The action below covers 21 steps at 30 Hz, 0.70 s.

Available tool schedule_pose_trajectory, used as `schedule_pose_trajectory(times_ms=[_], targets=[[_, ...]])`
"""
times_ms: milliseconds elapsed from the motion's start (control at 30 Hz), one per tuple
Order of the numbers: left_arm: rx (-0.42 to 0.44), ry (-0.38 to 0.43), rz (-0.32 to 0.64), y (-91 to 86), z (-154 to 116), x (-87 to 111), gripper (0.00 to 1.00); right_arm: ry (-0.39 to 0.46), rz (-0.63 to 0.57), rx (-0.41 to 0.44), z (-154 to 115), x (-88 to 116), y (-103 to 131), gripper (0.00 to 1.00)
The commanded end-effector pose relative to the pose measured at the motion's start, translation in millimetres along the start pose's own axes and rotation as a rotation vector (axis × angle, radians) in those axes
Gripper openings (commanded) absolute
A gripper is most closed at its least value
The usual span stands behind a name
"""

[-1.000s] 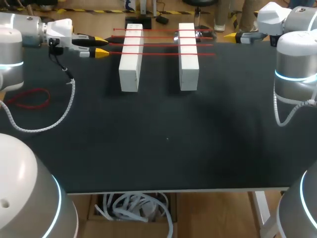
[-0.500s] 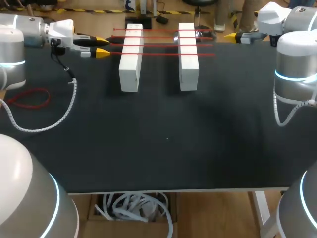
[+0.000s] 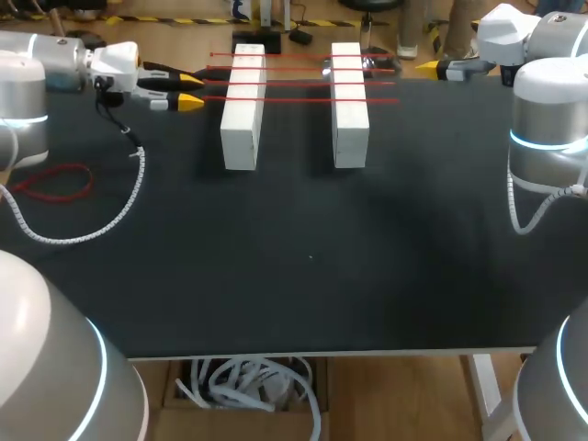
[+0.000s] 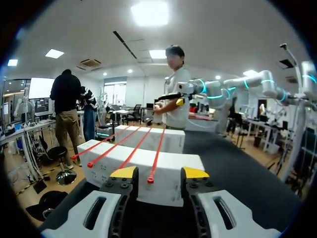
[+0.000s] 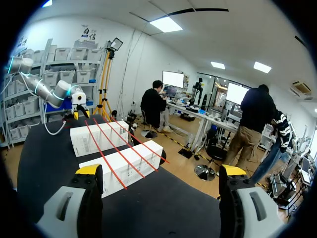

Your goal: Grab the tape and strap the tape.

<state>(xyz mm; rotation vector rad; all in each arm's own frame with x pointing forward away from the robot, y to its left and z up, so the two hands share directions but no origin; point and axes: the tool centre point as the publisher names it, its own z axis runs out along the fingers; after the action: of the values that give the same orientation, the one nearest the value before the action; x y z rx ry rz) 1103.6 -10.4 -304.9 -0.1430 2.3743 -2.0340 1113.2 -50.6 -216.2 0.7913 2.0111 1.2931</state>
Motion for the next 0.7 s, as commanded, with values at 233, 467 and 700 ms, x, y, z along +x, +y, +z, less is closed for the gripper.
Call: schedule_pose_trajectory(times_ms=[233, 467, 700], targets=[[0.012, 0.011, -0.001, 11.1, 3.9, -4.3, 0.35, 0.001, 0.0, 0.003, 0.3, -0.3, 0.4, 1.0], [0.018, 0.011, 0.002, 12.4, 6.7, -3.4, 0.35, 0.001, 0.0, 0.003, 0.3, -0.3, 0.4, 1.0], [0.024, 0.011, -0.001, 11.6, 8.5, -3.6, 0.33, 0.001, 0.0, 0.003, 0.3, -0.3, 0.4, 1.0]])
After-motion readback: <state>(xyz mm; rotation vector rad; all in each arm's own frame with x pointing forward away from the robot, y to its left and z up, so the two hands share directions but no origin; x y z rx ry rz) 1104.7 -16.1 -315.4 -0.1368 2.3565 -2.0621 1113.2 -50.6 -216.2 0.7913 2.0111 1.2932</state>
